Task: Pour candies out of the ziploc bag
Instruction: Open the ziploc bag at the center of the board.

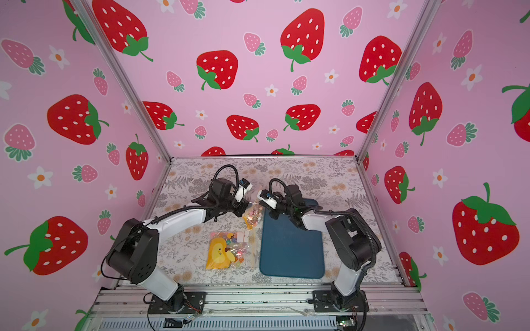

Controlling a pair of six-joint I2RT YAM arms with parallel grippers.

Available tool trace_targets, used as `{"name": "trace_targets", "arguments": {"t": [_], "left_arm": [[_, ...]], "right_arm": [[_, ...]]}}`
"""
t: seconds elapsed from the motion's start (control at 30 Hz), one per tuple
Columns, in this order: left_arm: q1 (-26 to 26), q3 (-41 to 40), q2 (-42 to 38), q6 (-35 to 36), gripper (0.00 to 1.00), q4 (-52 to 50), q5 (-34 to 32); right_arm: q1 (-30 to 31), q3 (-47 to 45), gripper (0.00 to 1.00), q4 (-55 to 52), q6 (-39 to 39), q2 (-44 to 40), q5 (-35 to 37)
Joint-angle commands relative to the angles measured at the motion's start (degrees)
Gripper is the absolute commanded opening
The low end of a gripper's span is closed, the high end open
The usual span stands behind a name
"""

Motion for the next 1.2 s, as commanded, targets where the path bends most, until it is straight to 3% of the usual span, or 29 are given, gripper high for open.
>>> {"name": "trace_targets", "arguments": {"t": [0.0,0.6,0.87,0.97,1.0,1.07,1.1,1.17], "left_arm": [[1.4,-0.1,-2.9,-1.4,0.0,-0.1,-3.4],[5.1,-1.7,-4.5,-4.7,0.0,-0.9,-5.8],[5.3,-1.3,-4.4,-5.5,0.0,-0.9,-4.1],[5.2,-0.6,-5.2,-6.2,0.0,-0.9,-1.6],[5.2,-0.4,-5.9,-6.7,0.03,-0.5,-0.8],[5.2,-0.2,-7.1,-8.2,0.28,0.5,-0.1],[5.3,0.1,-7.8,-8.9,0.38,0.7,-0.4],[5.3,0.6,-9.1,-10.1,0.49,0.7,-2.0]], "right_arm": [[-0.3,-2.0,0.0,1.8,0.5,-1.6,3.0],[-0.5,-5.4,0.0,5.3,2.3,-1.3,11.5],[-0.5,-5.6,0.0,6.3,3.3,-1.9,9.9],[-0.5,-5.0,0.26,5.4,4.9,-4.8,8.4],[-0.6,-4.5,0.35,4.5,5.5,-6.1,8.1],[-0.5,-3.3,0.47,2.6,6.9,-8.3,8.8],[-0.6,-2.6,0.5,1.1,7.3,-9.4,9.0],[-0.5,-1.4,0.51,-1.1,8.7,-10.8,9.9]]}}
